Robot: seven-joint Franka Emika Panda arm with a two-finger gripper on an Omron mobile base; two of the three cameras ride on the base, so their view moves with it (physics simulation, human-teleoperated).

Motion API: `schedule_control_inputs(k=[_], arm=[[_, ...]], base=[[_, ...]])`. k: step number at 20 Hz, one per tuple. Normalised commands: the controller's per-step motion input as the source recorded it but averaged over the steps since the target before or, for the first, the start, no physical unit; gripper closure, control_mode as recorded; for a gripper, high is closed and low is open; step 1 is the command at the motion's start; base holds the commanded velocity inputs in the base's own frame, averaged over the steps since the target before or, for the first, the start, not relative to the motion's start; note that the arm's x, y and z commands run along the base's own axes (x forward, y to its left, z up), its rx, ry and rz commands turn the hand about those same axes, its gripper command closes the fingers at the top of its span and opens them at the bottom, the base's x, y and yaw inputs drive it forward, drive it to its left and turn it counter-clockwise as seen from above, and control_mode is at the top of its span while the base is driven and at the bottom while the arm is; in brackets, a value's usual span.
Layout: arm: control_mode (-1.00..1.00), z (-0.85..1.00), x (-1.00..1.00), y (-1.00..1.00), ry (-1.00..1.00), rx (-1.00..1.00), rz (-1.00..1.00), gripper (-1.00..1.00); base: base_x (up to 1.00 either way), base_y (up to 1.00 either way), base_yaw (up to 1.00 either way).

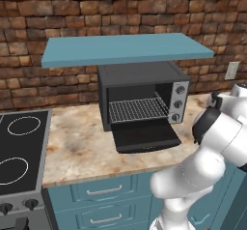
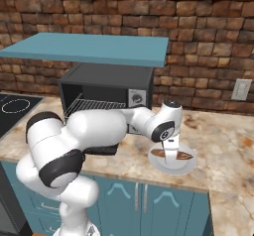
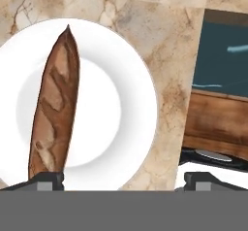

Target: Pull the toaster oven rack outwards. Pick up the baguette from the plate and place it on the toaster oven rack. Close the toaster oven door fully and set the temperature to the lowest setting.

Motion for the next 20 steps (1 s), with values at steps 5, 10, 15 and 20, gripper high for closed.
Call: schedule_control_inputs(k=[5, 10, 15, 20], arm=[[-1.0, -0.2, 0.36, -0.02, 0.0, 0.0, 0.0, -1.0], [-1.0, -0.31, 0.27, -0.1, 0.0, 0.0, 0.0, -1.0], [-1.0, -0.28, 0.24, -0.18, 0.0, 0.0, 0.0, -1.0], [-1.0, -0.24, 0.25, -0.13, 0.0, 0.0, 0.0, -1.0]], base=[[0.0, 0.0, 0.0], [0.0, 0.0, 0.0], [0.0, 0.0, 0.0], [0.0, 0.0, 0.0]])
